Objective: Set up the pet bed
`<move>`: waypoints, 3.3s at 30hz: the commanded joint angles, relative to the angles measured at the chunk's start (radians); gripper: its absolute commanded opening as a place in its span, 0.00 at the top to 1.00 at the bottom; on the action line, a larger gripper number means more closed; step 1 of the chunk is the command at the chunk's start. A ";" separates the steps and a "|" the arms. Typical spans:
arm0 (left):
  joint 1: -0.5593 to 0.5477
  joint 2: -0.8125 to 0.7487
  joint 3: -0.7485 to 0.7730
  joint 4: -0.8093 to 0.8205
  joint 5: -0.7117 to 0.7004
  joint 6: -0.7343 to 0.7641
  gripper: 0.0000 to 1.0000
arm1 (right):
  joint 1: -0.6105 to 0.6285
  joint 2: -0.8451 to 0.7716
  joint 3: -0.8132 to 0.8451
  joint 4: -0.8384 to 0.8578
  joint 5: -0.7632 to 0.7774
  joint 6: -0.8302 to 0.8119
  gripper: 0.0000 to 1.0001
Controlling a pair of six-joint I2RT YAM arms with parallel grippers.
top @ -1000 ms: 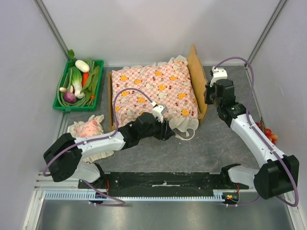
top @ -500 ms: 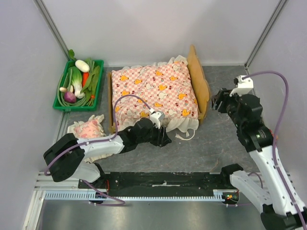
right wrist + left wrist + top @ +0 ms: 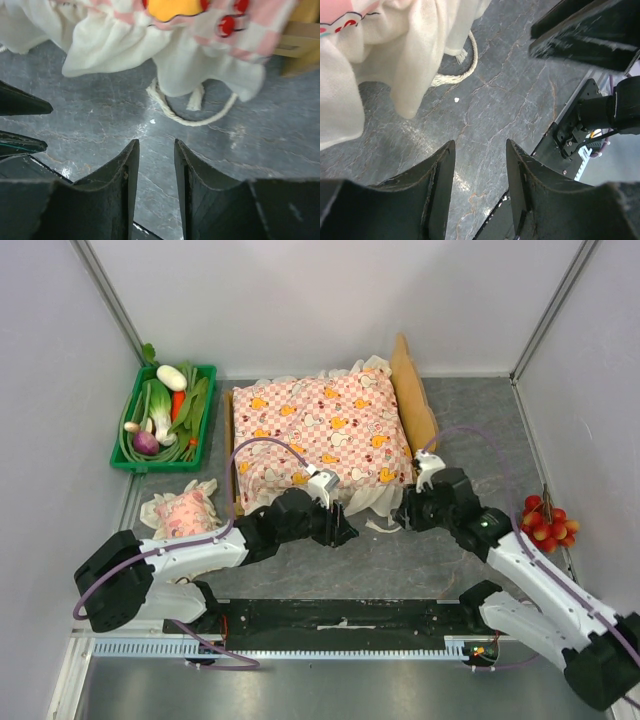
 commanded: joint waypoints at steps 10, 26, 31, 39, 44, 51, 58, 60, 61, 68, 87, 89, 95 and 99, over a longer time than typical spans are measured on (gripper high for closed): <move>-0.004 -0.023 0.057 -0.026 -0.074 0.003 0.48 | 0.122 0.278 -0.128 0.407 0.258 0.109 0.61; -0.004 -0.020 0.055 -0.034 -0.080 0.007 0.48 | 0.151 0.516 -0.163 0.530 0.376 0.106 0.71; -0.004 -0.018 0.069 -0.034 -0.071 -0.011 0.48 | 0.153 0.441 -0.171 0.477 0.374 0.094 0.99; -0.006 0.031 0.107 0.023 -0.032 -0.297 0.46 | 0.153 0.115 -0.169 0.288 0.248 0.148 1.00; -0.029 0.098 0.121 0.119 -0.021 -0.445 0.46 | 0.153 0.024 -0.162 0.150 0.172 0.172 1.00; -0.069 0.235 0.120 0.256 0.021 -0.578 0.46 | 0.157 -0.059 -0.159 0.019 0.075 0.183 1.00; -0.090 0.321 0.110 0.351 0.035 -0.638 0.46 | 0.166 -0.043 -0.140 -0.027 0.044 0.218 1.00; -0.090 0.347 0.123 0.362 0.028 -0.652 0.46 | 0.170 -0.047 -0.143 -0.036 0.041 0.221 1.00; -0.090 0.356 0.126 0.362 0.025 -0.655 0.46 | 0.173 -0.055 -0.149 -0.034 0.040 0.224 1.00; -0.090 0.453 0.153 0.438 -0.001 -0.700 0.46 | 0.176 -0.089 -0.162 -0.030 0.026 0.232 1.00; -0.092 0.490 0.083 0.591 -0.173 -0.818 0.48 | 0.176 -0.115 -0.179 -0.028 0.032 0.240 1.00; -0.092 0.476 0.097 0.538 -0.185 -0.806 0.48 | 0.176 -0.121 -0.180 -0.025 0.035 0.241 1.00; -0.095 0.507 0.132 0.552 -0.155 -0.809 0.48 | 0.176 -0.142 -0.180 -0.024 0.035 0.241 1.00; -0.098 0.527 0.167 0.516 -0.104 -0.798 0.50 | 0.176 -0.156 -0.179 -0.024 0.044 0.244 1.00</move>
